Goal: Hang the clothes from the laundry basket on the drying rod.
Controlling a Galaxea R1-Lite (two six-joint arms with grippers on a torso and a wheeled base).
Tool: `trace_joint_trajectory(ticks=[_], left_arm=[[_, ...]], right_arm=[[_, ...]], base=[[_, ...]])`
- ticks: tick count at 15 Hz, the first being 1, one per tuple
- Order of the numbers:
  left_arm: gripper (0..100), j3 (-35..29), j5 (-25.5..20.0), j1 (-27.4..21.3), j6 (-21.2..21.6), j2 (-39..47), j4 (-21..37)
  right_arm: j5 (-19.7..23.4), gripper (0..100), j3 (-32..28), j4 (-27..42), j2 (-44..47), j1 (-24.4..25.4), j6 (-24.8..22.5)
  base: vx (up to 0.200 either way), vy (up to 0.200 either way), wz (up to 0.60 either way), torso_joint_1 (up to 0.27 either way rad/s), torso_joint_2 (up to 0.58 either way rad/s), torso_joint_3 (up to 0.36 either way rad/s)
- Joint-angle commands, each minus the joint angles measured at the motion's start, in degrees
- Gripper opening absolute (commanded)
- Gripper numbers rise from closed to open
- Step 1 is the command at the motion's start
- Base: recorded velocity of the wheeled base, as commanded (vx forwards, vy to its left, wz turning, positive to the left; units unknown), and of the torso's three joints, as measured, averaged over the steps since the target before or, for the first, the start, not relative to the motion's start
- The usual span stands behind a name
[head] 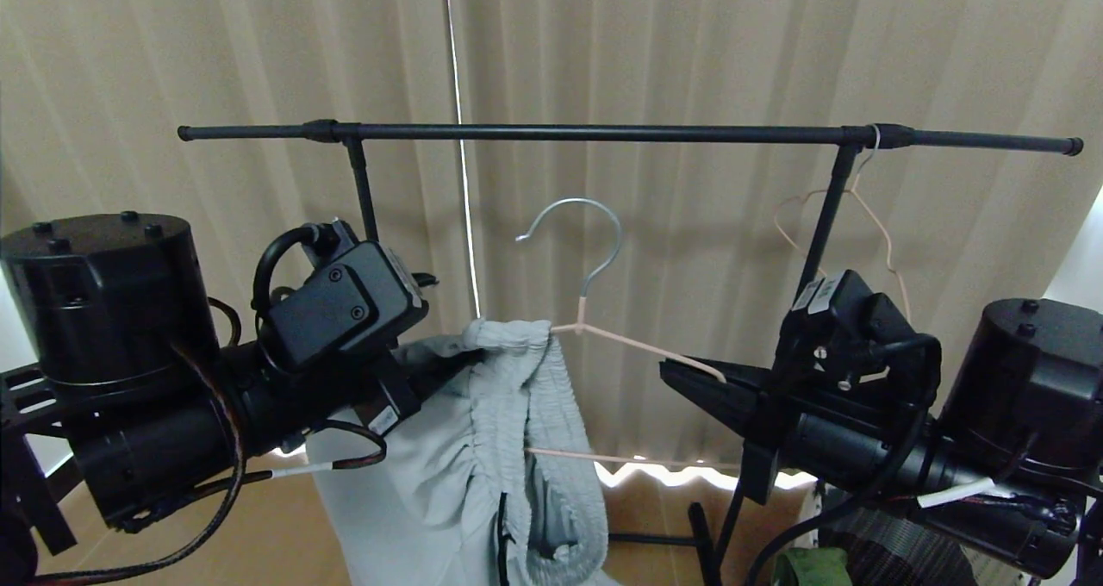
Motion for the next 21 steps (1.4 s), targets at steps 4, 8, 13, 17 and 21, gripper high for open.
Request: trace_joint_trajectory(ticks=[4, 8, 13, 17, 21], left_arm=[[0, 1.8, 0.0, 0.0, 0.0, -0.5, -1.7], [0, 6.1, 0.2, 0.1, -0.2, -0.2, -10.2], [0, 6.2, 0.3, 1.1, -0.8, -0.2, -10.3], [0, 6.2, 3.7, 1.8, -2.1, 0.0, -10.1], [0, 6.4, 12.4, 3.4, -6.1, 0.7, -10.0]], right_arm=[[0.1, 0, 0.2, -0.1, -0.2, 0.0, -0.1], [-0.1, 0, 0.3, -0.1, -0.6, -0.2, -0.1], [-0.3, 100, 0.3, 0.0, -0.5, -0.3, -0.2], [-0.4, 100, 0.1, -0.2, -1.5, -3.6, -0.1], [-0.5, 100, 0.8, -0.2, -2.3, -7.4, -0.2]], base=[[0.0, 0.0, 0.0, 0.0, 0.0, 0.0], [0.0, 0.0, 0.0, 0.0, 0.0, 0.0], [0.0, 0.0, 0.0, 0.0, 0.0, 0.0], [0.0, 0.0, 0.0, 0.0, 0.0, 0.0], [0.0, 0.0, 0.0, 0.0, 0.0, 0.0]])
